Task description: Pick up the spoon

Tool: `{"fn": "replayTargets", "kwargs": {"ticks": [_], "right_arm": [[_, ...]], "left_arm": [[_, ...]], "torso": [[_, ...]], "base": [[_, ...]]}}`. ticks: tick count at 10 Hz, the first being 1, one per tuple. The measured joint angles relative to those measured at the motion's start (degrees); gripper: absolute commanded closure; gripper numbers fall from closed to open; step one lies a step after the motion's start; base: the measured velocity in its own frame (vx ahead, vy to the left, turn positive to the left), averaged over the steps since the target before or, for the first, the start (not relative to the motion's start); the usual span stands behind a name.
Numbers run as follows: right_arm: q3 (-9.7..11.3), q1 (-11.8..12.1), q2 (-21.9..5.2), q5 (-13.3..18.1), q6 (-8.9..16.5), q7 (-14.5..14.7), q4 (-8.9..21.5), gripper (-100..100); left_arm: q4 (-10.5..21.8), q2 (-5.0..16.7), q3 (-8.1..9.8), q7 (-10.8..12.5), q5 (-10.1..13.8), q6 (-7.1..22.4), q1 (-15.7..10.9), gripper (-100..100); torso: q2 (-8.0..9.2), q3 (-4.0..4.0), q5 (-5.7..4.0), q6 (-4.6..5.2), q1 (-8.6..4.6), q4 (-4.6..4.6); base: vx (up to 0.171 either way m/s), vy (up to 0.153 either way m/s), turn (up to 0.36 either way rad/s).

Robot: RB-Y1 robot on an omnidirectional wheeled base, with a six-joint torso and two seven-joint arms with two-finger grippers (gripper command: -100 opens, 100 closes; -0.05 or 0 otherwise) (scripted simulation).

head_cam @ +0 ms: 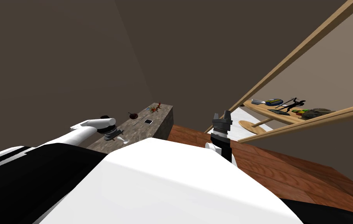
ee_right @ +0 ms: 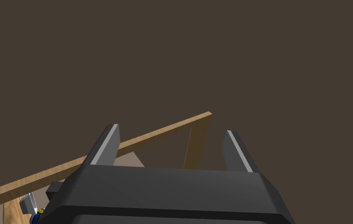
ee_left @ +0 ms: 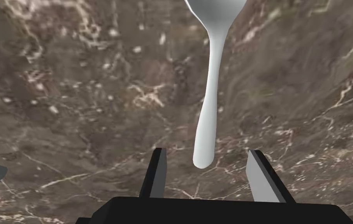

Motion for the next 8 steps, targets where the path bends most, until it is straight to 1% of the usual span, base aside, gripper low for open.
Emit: {"fn": "replayTargets", "kwargs": {"ticks": [3,5,6,7,8], "right_arm": [[0.00,0.00,0.00,0.00,0.00,0.00,0.00,0],[0.00,0.00,0.00,0.00,0.00,0.00,0.00,0],[0.00,0.00,0.00,0.00,0.00,0.00,0.00,0],[0.00,-0.01,0.00,0.00,0.00,0.00,0.00,0],[0.00,-0.01,0.00,0.00,0.00,0.00,0.00,0]], "left_arm": [[0.00,0.00,0.00,0.00,0.00,0.00,0.00,100],[0.00,0.00,0.00,0.00,0.00,0.00,0.00,-100],[-0.19,1.01,0.08,-0.34,0.14,-0.30,-0.06,-100],[-0.60,2.22,-0.19,-0.70,0.45,-0.58,-0.61,-100],[-1.04,2.71,-0.78,-0.73,0.77,-0.90,-1.39,-100]], "torso": [[-0.02,-0.01,0.00,0.00,0.00,0.00],[-0.02,-0.01,0.00,0.00,0.00,-0.01],[0.03,0.01,-0.02,0.01,-0.03,0.01],[0.11,0.06,-0.03,0.01,-0.06,0.02],[0.20,0.11,-0.02,0.00,-0.11,0.04]], "base": [[0.000,0.000,0.000],[-0.009,-0.004,-0.007],[-0.047,-0.013,-0.006],[-0.071,-0.025,0.025],[-0.071,-0.025,0.061]]}}
